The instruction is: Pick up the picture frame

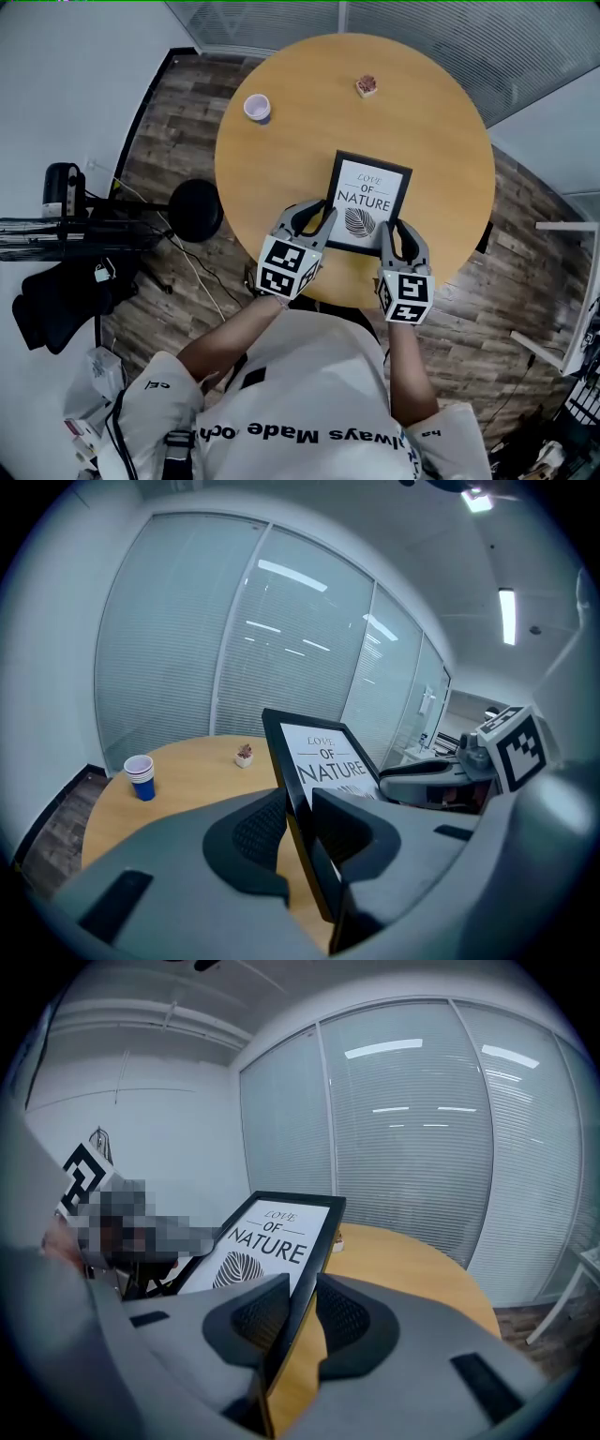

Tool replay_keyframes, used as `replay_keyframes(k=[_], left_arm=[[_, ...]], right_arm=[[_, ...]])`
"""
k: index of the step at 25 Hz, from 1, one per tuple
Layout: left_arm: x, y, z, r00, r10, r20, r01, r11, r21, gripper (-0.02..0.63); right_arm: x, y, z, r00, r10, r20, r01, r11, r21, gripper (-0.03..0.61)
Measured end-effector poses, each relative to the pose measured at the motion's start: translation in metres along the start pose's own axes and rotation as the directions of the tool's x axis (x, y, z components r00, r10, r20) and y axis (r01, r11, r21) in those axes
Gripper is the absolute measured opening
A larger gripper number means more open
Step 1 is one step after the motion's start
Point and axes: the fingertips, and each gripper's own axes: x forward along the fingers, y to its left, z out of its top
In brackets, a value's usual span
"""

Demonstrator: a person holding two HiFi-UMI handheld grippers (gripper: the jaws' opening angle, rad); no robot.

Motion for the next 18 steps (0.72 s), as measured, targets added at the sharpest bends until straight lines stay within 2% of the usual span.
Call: replay_keyframes(k=[18], left_arm=[[-0.032,-0.019,0.041,0.997,0.015,0.077,-0.017,0.999,0.027,0.098]], right_arm=[[-0.035,0.005,0.036,0.997,0.0,0.077,0.0,1.0,0.002,0.103]])
